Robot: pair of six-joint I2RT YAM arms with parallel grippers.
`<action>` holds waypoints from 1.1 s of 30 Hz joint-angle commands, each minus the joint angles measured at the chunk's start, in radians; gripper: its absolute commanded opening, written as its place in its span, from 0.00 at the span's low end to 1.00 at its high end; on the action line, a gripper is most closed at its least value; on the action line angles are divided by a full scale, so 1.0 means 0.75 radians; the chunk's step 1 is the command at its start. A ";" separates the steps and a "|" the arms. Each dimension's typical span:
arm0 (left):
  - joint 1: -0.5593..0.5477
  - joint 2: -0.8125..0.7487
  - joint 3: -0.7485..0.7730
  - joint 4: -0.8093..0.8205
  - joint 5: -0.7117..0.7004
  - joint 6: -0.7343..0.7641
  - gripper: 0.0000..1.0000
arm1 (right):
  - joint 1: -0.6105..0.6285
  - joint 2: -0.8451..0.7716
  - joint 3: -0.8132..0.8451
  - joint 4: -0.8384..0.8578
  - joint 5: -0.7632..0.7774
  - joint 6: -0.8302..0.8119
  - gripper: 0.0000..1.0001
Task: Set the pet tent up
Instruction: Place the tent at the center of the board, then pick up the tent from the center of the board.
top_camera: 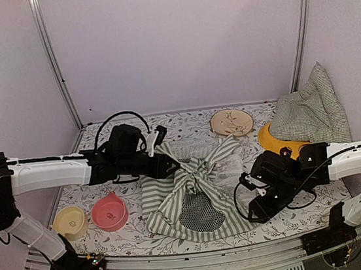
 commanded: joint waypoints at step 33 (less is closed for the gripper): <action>-0.131 0.044 0.012 0.000 -0.254 -0.316 0.39 | -0.067 0.451 0.416 0.117 0.174 -0.180 0.17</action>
